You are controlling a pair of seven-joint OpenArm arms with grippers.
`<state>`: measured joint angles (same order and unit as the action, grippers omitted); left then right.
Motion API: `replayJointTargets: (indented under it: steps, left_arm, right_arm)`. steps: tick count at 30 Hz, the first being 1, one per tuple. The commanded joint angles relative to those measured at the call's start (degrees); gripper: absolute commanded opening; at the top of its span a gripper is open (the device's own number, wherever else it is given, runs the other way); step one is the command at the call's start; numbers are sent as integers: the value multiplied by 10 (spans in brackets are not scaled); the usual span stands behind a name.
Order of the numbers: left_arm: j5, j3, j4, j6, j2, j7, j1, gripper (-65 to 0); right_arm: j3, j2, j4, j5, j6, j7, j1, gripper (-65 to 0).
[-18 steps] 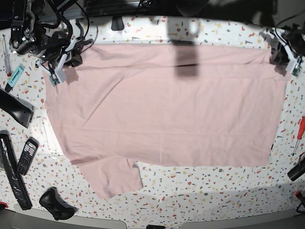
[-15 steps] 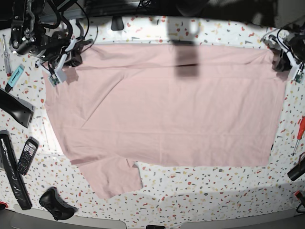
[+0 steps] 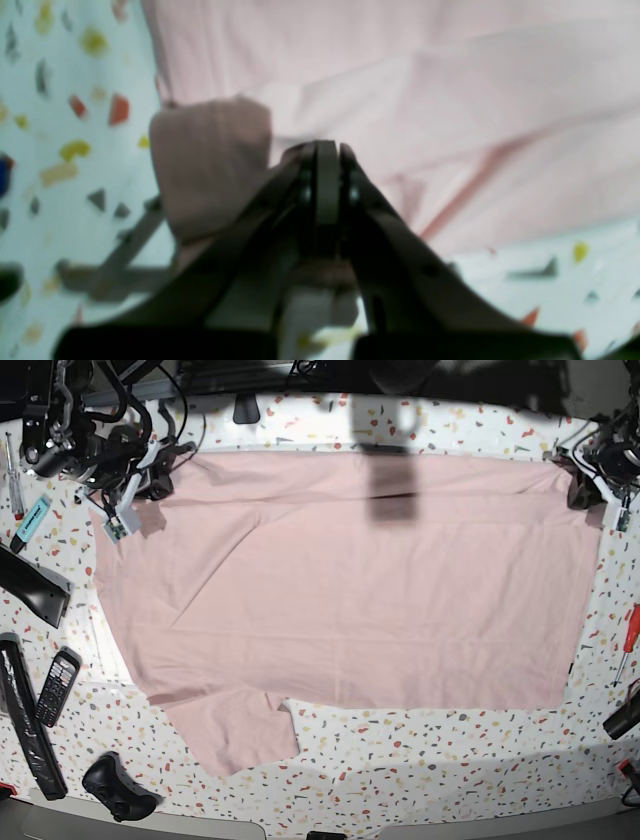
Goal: Fold the T-shirt properly
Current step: 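Open both grippers and release the shirt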
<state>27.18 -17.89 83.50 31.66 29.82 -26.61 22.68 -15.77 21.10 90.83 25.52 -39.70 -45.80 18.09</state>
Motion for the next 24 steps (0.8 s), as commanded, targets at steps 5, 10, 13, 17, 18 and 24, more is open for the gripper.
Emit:
replayJointTargets:
  steps: [5,10,13,17,18,24]
  left_arm:
    - [-16,-5,-36,18,10,-28,10,-650]
    - [-27,-5,-36,18,33,-5,64,-650]
    - [-27,-5,-36,18,37,-3,90,-650]
    - [-25,-5,-32,18,36,14,95,-650]
    - [-25,-5,-26,18,36,14,92,-650]
    - [-4,-5,55,16,59,13,84,-650]
  right_arm:
    - [-4,8,13,9,-3,-16,-1,-650]
    - [-4,8,57,37,-3,-33,19,-650]
    - [-4,8,91,36,-3,-33,35,-650]
    - [-4,8,103,36,-3,-32,38,-650]
    - [-4,8,103,37,-3,-31,37,-650]
    - [-5,8,107,38,-3,-31,31,-650]
